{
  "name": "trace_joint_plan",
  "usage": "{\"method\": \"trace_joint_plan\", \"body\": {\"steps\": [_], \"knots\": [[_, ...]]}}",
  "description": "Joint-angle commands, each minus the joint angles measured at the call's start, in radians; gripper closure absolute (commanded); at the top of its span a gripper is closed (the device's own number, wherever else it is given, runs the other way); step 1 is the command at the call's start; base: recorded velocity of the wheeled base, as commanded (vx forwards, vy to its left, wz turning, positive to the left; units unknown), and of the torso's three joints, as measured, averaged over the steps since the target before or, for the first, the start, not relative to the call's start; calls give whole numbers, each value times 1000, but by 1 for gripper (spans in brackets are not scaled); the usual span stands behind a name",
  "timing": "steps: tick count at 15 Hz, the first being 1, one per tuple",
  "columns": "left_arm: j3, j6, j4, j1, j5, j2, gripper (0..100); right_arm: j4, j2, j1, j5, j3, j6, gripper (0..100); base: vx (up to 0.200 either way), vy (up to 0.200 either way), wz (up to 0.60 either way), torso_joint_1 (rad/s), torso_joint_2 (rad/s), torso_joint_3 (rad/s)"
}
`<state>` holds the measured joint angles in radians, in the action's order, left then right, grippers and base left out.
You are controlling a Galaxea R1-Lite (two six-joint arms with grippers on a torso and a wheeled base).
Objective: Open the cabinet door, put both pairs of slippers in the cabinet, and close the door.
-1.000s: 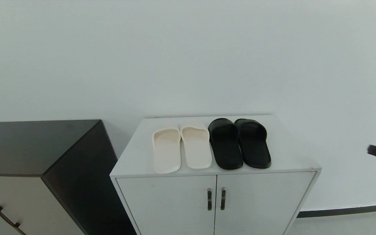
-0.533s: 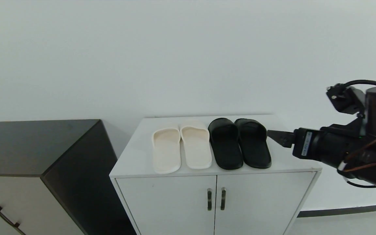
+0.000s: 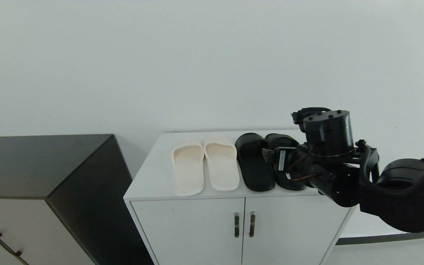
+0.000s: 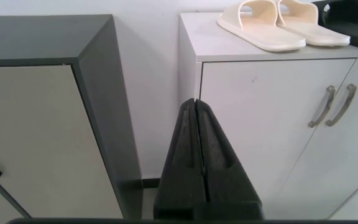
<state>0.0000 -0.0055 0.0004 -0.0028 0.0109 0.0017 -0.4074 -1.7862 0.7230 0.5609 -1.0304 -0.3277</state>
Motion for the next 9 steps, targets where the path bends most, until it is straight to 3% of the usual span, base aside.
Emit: {"method": "trace_joint_plan", "body": {"steps": [1, 9], "knots": [[0, -1, 0, 0, 0, 0, 100, -1, -75, 0, 14, -26, 1, 0, 0, 0, 0, 0, 0, 0], [0, -2, 0, 0, -2, 0, 100, -77, -260, -63, -4, -195, 104, 0, 0, 0, 0, 0, 0, 0]]}}
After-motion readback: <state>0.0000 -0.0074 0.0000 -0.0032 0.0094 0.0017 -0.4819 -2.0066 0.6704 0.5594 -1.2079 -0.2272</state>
